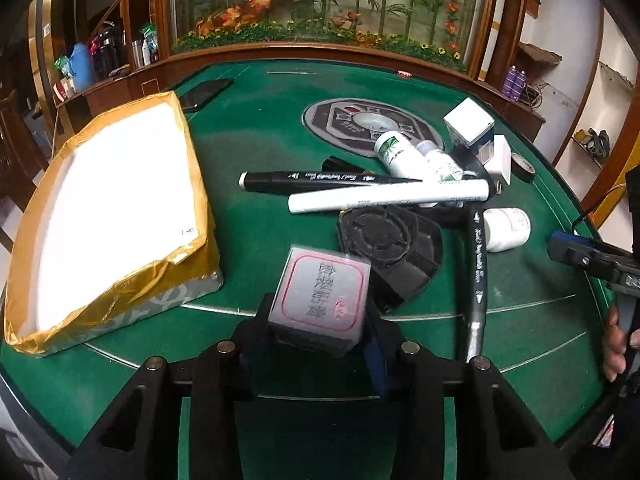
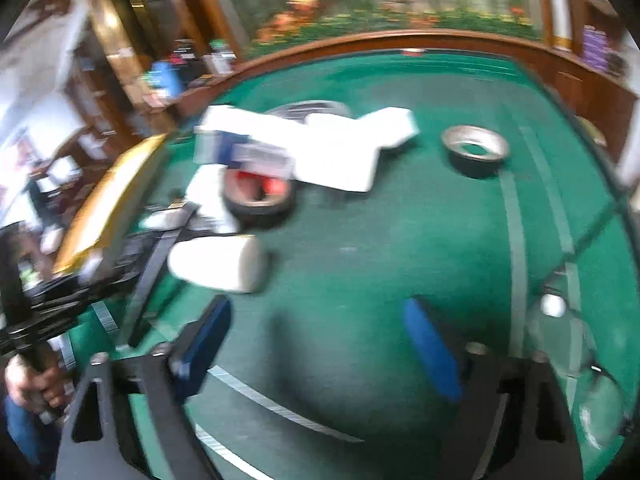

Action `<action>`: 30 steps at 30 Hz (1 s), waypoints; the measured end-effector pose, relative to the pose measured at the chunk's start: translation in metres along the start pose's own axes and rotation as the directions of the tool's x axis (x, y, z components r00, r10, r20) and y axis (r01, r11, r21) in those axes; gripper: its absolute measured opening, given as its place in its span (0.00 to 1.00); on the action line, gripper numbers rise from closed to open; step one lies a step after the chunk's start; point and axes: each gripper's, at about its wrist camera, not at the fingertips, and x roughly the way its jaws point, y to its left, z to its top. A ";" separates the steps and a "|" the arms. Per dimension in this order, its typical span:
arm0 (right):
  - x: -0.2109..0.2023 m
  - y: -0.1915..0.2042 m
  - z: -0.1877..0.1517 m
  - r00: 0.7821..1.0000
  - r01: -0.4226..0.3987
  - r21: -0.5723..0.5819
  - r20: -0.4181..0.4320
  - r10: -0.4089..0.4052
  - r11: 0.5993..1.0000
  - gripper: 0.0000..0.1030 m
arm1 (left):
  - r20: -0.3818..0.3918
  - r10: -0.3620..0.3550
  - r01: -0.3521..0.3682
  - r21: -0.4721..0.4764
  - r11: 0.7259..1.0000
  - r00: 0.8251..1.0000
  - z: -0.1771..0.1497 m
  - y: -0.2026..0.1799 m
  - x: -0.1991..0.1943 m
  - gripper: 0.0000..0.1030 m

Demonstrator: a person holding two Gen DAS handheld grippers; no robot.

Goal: Organize rigid objects
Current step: 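Grasp the white pill bottle with the right gripper while the left holds the box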

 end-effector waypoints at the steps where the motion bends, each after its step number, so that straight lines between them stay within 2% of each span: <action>1: 0.001 0.005 0.001 1.000 -0.025 -0.027 -0.011 0.025 0.999 0.71 | -0.007 -0.010 0.010 -0.010 1.000 1.000 0.000 0.001 0.002 0.40; 3: 0.005 0.027 0.008 0.997 -0.064 -0.135 -0.048 0.058 0.989 0.62 | 0.001 -0.019 0.019 -0.023 1.000 1.000 0.000 0.004 0.001 0.40; 5: 0.002 0.046 0.017 0.998 -0.058 -0.246 -0.038 0.050 0.968 0.61 | 0.003 -0.013 0.013 -0.023 1.000 1.000 -0.001 0.003 0.000 0.40; 7: 0.003 0.064 0.029 0.998 -0.055 -0.376 -0.026 0.049 0.925 0.62 | 0.003 -0.004 0.004 -0.017 1.000 1.000 -0.001 0.002 0.000 0.40; 9: 0.017 0.080 0.037 0.996 -0.074 -0.491 -0.075 0.042 0.868 0.61 | 0.004 0.001 -0.001 -0.016 1.000 1.000 -0.001 0.002 0.001 0.40; 11: 0.034 0.088 0.041 0.991 -0.097 -0.559 -0.131 0.028 0.824 0.61 | 0.006 -0.005 0.006 -0.022 1.000 1.000 -0.001 0.004 0.001 0.40; 12: 0.039 0.090 0.043 0.988 -0.112 -0.573 -0.151 0.029 0.812 0.61 | 0.007 -0.009 0.009 -0.028 1.000 1.000 -0.001 0.005 0.001 0.40; 14: 0.051 0.090 0.039 0.987 -0.087 -0.598 -0.158 -0.011 0.797 0.61 | 0.009 -0.009 0.010 -0.029 1.000 1.000 -0.001 0.006 0.000 0.40; 15: 0.056 0.089 0.035 0.987 -0.070 -0.611 -0.159 -0.035 0.788 0.54 | 0.009 -0.006 0.007 -0.028 1.000 1.000 0.000 0.005 0.001 0.40; 16: 0.058 0.089 0.032 0.985 -0.070 -0.614 -0.166 -0.042 0.787 0.45 | 0.009 -0.003 0.003 -0.027 1.000 1.000 0.000 0.005 0.001 0.40; 18: 0.053 0.087 0.026 0.983 -0.107 -0.588 -0.186 -0.005 0.801 0.44 | 0.007 -0.002 0.002 -0.029 1.000 1.000 0.002 0.005 0.002 0.40; 24: 0.045 0.079 0.029 0.983 -0.133 -0.515 -0.179 0.045 0.847 0.43 | 0.013 -0.014 0.015 -0.057 0.998 1.000 0.003 0.010 0.002 0.36; 30: 0.024 0.060 0.043 0.984 -0.169 -0.387 -0.115 0.134 0.907 0.43 | 0.043 -0.004 0.006 -0.059 0.998 0.999 0.002 0.010 -0.002 0.36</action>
